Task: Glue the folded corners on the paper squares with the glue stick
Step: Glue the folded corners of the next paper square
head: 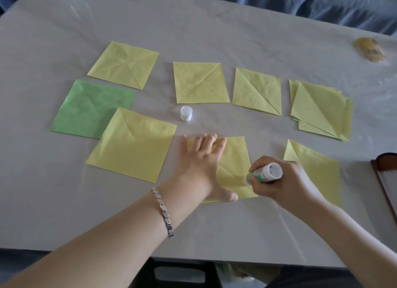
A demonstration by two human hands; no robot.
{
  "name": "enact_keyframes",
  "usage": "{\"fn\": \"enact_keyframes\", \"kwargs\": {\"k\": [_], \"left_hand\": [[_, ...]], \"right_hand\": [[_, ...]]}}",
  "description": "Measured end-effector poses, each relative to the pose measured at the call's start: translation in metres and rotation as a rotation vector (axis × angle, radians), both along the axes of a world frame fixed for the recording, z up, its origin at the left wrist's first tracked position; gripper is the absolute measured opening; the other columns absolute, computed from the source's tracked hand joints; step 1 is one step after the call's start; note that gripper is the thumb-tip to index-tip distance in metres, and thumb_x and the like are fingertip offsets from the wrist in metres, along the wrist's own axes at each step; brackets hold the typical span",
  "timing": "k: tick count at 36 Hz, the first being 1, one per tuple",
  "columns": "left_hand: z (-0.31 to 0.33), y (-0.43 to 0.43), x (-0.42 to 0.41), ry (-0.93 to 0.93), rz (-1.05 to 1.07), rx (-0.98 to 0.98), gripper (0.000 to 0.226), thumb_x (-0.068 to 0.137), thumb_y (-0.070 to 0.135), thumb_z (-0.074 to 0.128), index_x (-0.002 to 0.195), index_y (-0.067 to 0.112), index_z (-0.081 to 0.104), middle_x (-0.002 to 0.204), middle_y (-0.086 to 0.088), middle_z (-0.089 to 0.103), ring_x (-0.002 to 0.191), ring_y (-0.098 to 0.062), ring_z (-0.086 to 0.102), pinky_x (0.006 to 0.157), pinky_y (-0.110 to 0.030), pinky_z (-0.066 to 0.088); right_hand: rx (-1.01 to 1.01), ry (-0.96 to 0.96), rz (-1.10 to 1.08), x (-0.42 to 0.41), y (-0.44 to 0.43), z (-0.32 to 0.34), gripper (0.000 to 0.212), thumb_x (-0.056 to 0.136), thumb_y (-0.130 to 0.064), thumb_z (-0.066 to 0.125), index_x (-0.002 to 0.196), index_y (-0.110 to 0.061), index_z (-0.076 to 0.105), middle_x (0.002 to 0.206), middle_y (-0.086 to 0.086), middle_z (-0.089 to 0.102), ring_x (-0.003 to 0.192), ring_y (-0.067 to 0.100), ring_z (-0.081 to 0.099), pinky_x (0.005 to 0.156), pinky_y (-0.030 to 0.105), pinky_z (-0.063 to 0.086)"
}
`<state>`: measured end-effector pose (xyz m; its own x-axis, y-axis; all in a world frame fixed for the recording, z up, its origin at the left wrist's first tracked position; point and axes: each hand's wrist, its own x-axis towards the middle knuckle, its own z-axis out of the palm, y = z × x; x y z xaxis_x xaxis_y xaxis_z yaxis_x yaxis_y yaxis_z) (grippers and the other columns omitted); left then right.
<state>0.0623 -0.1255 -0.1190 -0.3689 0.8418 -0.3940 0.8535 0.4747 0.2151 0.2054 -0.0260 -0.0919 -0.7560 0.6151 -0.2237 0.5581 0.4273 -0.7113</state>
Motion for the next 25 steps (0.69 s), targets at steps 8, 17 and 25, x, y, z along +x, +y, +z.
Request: {"fn": "enact_keyframes", "kwargs": {"k": [8, 17, 25], "left_hand": [[-0.001, 0.000, -0.001, -0.016, 0.001, 0.002, 0.122, 0.063, 0.077, 0.060, 0.149, 0.026, -0.011, 0.154, 0.005, -0.010, 0.142, -0.019, -0.010, 0.113, -0.050, -0.012], [-0.002, 0.000, -0.001, -0.012, -0.002, -0.012, 0.122, 0.064, 0.077, 0.060, 0.148, 0.026, -0.012, 0.154, 0.005, -0.010, 0.142, -0.019, -0.012, 0.114, -0.050, -0.012], [-0.002, -0.001, -0.001, 0.023, -0.010, 0.024, 0.122, 0.062, 0.080, 0.057, 0.149, 0.026, -0.010, 0.155, 0.004, -0.006, 0.141, -0.020, -0.005, 0.114, -0.050, -0.004]], "right_hand": [[0.044, 0.059, -0.069, -0.022, 0.017, -0.003, 0.014, 0.073, -0.011, 0.072, 0.072, -0.017, 0.059, 0.058, 0.002, 0.052, 0.047, 0.009, 0.038, 0.045, 0.016, 0.034], [0.147, 0.063, -0.077, -0.030, 0.027, -0.005, 0.015, 0.071, -0.014, 0.072, 0.071, -0.021, 0.059, 0.066, 0.009, 0.061, 0.056, 0.014, 0.046, 0.050, 0.016, 0.038], [0.047, 0.017, -0.039, 0.012, 0.000, 0.000, 0.018, 0.070, -0.011, 0.073, 0.068, -0.024, 0.061, 0.067, -0.007, 0.059, 0.052, 0.005, 0.046, 0.049, 0.012, 0.037]]}}
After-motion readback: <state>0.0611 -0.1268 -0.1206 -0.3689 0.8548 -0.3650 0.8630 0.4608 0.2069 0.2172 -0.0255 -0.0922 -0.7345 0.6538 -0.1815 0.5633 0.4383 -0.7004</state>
